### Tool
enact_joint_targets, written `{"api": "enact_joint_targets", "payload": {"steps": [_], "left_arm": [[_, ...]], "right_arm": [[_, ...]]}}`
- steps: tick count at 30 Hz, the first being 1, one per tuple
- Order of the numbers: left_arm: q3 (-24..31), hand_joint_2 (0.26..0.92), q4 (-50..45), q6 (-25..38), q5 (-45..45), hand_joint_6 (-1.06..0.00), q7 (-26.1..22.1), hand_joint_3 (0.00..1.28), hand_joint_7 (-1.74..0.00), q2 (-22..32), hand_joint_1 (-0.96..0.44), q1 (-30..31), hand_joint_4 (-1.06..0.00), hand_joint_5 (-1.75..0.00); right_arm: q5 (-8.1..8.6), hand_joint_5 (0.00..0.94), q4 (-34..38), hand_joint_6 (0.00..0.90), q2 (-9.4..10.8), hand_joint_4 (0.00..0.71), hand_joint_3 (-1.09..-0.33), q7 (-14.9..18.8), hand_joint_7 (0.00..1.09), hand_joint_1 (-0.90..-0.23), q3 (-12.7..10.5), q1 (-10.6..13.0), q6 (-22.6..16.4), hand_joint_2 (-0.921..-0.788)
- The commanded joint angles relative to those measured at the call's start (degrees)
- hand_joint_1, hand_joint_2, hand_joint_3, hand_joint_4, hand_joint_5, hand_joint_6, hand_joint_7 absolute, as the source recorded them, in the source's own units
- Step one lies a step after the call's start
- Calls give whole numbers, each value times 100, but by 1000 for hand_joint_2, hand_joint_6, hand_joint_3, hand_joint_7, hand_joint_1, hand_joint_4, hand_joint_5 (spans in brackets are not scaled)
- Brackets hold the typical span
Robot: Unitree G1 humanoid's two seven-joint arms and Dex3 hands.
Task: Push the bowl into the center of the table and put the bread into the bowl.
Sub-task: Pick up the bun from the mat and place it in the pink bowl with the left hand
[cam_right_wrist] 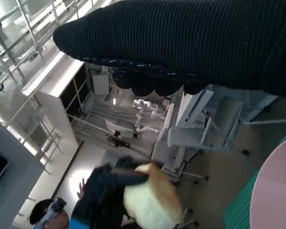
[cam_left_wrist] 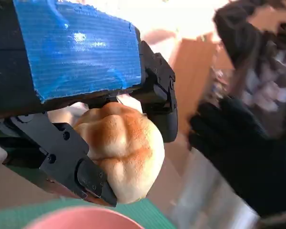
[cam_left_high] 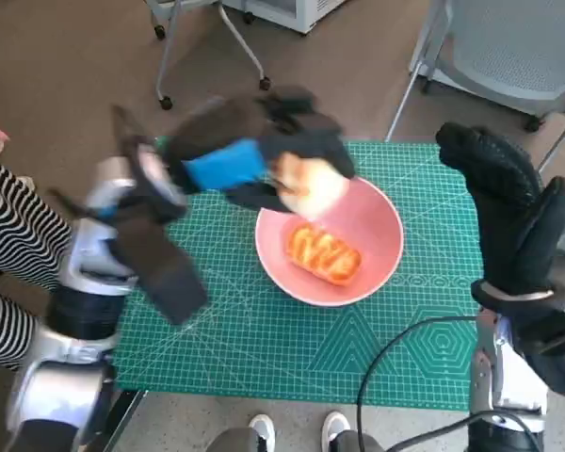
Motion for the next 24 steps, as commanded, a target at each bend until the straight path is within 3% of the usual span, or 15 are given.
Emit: {"api": "enact_joint_targets", "payload": {"steps": [1,6,8,10,11,13,16,20,24], "left_arm": [[-269,916,608,-155,238,-658,60,24,-1191,-314,1,-124,-779,-1006],[-500,920,1402,-359,414,-616,76,43,-1209,-630,1,-224,-759,-1052],[-575,920,1626,-295,423,-548,-62,97,-1257,-705,1,-251,-702,-1133],[-648,921,1684,-95,418,-470,-285,218,-1400,-715,-202,-251,-530,-801],[-678,892,1676,10,419,-392,-386,213,-1261,-709,-165,-246,-466,-683],[-754,830,1560,365,444,-269,-672,155,-702,-662,-83,-209,-300,-303],[-789,799,1456,703,425,-210,-956,89,-322,-628,-76,-183,-159,-99],[-809,790,1401,824,470,-191,-1109,51,-150,-593,-135,-145,-76,-22],[-803,790,1417,766,516,-188,-1096,38,-108,-591,-204,-123,-45,-6]], "right_arm": [[-37,0,10,133,-27,226,-710,-20,539,-710,-29,130,30,-921],[-49,1,-30,126,-27,226,-717,-40,536,-712,-53,168,30,-921],[-49,1,-47,125,-29,227,-718,-45,536,-712,-60,176,37,-921],[-52,0,-64,123,-31,226,-720,-50,537,-715,-66,180,48,-921],[-52,0,-73,123,-32,226,-720,-52,537,-715,-70,183,53,-921],[-52,0,-102,122,-32,225,-721,-63,539,-716,-76,187,74,-921],[-58,0,-119,122,-30,225,-721,-73,541,-715,-78,181,93,-921],[-50,0,-126,121,-27,225,-721,-71,544,-715,-84,178,102,-921],[-51,0,-124,121,-23,225,-721,-70,546,-717,-84,174,104,-921]]}}
